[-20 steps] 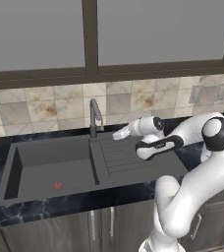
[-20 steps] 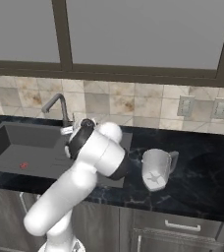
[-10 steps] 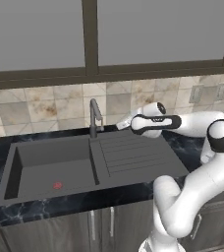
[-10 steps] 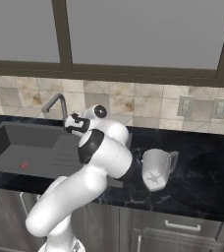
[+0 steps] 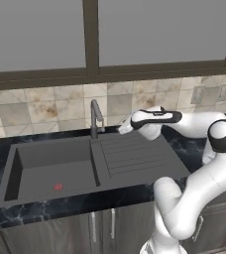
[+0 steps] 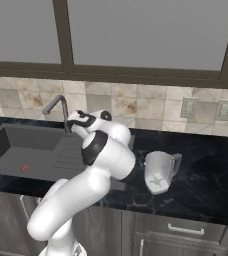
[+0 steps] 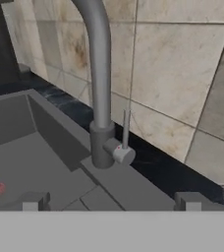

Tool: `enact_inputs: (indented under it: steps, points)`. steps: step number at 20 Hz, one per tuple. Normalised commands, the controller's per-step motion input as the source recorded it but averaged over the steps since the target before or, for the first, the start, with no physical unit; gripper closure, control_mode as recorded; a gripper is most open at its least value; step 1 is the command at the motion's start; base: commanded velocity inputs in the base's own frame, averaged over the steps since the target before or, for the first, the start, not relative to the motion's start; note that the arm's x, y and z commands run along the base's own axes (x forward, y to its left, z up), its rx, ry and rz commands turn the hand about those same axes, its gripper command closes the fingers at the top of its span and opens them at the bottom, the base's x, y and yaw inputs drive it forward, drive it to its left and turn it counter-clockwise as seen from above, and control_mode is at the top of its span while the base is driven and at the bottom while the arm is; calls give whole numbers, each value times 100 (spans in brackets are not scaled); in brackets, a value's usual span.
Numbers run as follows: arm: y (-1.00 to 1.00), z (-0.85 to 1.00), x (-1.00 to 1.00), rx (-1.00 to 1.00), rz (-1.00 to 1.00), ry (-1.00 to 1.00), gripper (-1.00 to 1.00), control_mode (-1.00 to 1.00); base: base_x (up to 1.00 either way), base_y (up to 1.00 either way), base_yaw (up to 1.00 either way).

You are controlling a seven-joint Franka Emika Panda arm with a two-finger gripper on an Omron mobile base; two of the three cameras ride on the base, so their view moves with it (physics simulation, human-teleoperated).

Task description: Turn on the sink faucet and place the jug under the water for a few seconds to fill it up.

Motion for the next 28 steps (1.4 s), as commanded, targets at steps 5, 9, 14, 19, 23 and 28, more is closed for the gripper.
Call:
enact_inputs:
  steps: [5, 9, 14, 19, 23, 28]
  points:
    - [12, 12, -8, 0, 8, -6, -100, -100, 0, 0, 0]
    - [19, 18, 0, 0, 8, -3, -100, -100, 0, 0, 0]
    - [26, 2, 0, 0, 10, 0, -100, -100, 0, 0, 0]
    - [24, -1, 2, 0, 11, 0, -100, -100, 0, 0, 0]
    - [3, -15, 11, 0, 12, 0, -100, -100, 0, 0, 0]
    - [0, -12, 17, 0, 8, 0, -100, -100, 0, 0, 0]
